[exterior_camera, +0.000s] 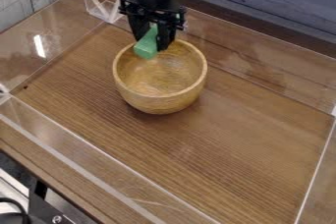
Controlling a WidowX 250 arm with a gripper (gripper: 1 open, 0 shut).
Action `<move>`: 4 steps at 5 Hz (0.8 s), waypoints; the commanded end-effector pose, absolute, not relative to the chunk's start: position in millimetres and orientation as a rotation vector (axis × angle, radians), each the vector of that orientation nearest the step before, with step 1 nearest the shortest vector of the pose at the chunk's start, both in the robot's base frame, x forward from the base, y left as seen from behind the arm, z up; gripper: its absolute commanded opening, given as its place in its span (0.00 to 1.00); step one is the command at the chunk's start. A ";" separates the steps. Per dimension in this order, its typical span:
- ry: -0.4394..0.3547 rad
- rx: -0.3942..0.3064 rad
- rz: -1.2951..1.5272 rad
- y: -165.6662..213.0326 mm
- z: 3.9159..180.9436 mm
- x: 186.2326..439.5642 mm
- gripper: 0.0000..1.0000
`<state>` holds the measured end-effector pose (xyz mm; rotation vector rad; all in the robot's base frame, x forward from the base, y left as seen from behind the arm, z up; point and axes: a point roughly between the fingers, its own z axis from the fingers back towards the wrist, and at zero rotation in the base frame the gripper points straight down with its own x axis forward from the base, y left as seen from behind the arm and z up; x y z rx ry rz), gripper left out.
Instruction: Put the green block in the brown bowl
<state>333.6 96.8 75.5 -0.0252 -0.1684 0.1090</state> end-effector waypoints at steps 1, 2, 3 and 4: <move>-0.238 -0.001 0.135 101.8 90.8 350.8 0.00; -0.240 0.002 0.149 98.2 87.6 357.7 0.00; -0.250 -0.002 0.188 97.3 95.6 359.7 0.00; -0.263 -0.013 0.179 95.4 106.2 357.7 0.00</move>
